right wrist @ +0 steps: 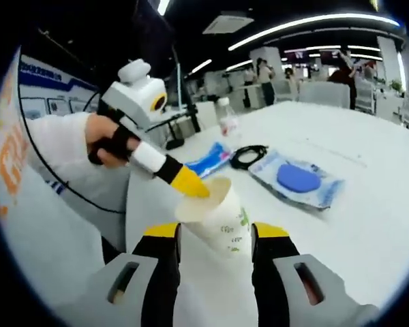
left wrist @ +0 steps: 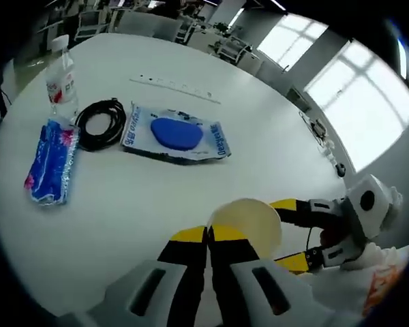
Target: Arrange the tabletop items into an orderly group along one side of the table until the central work area is clear of visible clutter.
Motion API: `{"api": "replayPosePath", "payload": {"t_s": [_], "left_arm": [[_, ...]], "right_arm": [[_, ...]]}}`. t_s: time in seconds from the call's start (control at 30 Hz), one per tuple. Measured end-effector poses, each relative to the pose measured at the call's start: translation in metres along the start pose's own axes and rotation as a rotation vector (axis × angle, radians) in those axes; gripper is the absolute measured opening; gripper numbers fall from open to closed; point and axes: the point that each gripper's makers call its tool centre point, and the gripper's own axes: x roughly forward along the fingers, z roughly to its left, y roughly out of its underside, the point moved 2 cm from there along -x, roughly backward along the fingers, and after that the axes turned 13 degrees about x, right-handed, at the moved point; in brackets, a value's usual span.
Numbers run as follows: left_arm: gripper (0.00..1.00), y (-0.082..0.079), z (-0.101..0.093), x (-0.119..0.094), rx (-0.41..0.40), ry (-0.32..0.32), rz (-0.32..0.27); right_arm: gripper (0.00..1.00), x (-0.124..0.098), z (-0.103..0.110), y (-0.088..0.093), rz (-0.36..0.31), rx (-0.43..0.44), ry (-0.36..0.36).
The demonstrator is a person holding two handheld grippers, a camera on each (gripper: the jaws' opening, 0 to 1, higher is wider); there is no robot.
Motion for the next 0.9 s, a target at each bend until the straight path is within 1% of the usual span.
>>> {"api": "replayPosePath", "payload": {"t_s": [0.03,0.07,0.1,0.13,0.17,0.2,0.27,0.3,0.4,0.43,0.5,0.53,0.57,0.6,0.63,0.67,0.7,0.77,0.87,0.9], "left_arm": [[0.00,0.000,-0.001,0.002,0.014,-0.006,0.007],[0.00,0.001,0.002,0.002,0.047,-0.026,0.014],[0.00,0.002,0.007,0.002,0.073,-0.052,0.031],[0.00,0.002,0.008,0.003,0.073,-0.055,0.029],[0.00,0.002,0.007,0.002,0.056,-0.050,0.026],[0.00,0.002,0.007,0.001,0.042,-0.041,0.021],[0.00,0.003,0.005,0.001,0.038,-0.036,0.022],[0.00,0.003,0.001,0.002,0.051,-0.032,0.024],[0.00,0.004,-0.006,0.007,0.066,-0.021,0.029],[0.00,0.004,-0.009,0.009,0.080,-0.016,0.035],[0.00,0.006,-0.015,0.012,0.090,0.006,0.046],[0.00,0.007,-0.017,0.012,0.101,0.005,0.052],[0.00,0.008,-0.018,0.013,0.124,0.012,0.061],[0.00,0.009,-0.020,0.014,0.132,0.018,0.061],[0.00,0.009,-0.021,0.014,0.130,0.020,0.061],[0.00,0.009,-0.023,0.015,0.125,0.035,0.059],[0.00,0.009,-0.024,0.015,0.118,0.045,0.057],[0.01,0.009,-0.030,0.018,0.133,0.077,0.048],[0.02,0.005,-0.035,0.020,0.285,0.082,0.023],[0.06,0.002,-0.036,0.020,0.307,0.075,0.005]], "right_arm": [[0.40,0.002,0.003,-0.001,-0.004,0.000,-0.011],[0.39,0.002,0.008,-0.003,-0.007,0.008,-0.039],[0.40,0.001,0.008,-0.004,-0.009,0.030,-0.037],[0.39,0.000,0.010,-0.008,-0.028,0.053,-0.055],[0.37,-0.002,0.011,-0.012,-0.043,0.079,-0.061],[0.36,-0.003,0.008,-0.013,-0.048,0.094,-0.047],[0.36,-0.002,0.000,-0.013,-0.038,0.104,-0.012],[0.36,-0.002,-0.007,-0.009,-0.009,0.100,0.029],[0.31,0.003,-0.013,-0.005,0.018,0.107,0.052],[0.28,0.004,-0.013,-0.006,0.016,0.121,0.051],[0.16,0.005,-0.013,-0.005,0.025,0.126,0.060],[0.14,0.004,-0.017,-0.004,0.032,0.112,0.090],[0.10,0.003,-0.021,-0.001,0.060,0.076,0.118],[0.06,0.003,-0.023,0.002,0.080,0.074,0.130],[0.03,0.002,-0.028,0.005,0.092,0.085,0.156],[0.01,0.003,-0.030,0.005,0.087,0.096,0.161],[0.00,0.001,-0.034,0.008,0.098,0.127,0.182],[0.00,0.000,-0.037,0.013,0.113,0.152,0.189],[0.00,-0.003,-0.038,0.013,0.097,0.166,0.188],[0.00,-0.003,-0.038,0.014,0.098,0.167,0.190]]}}
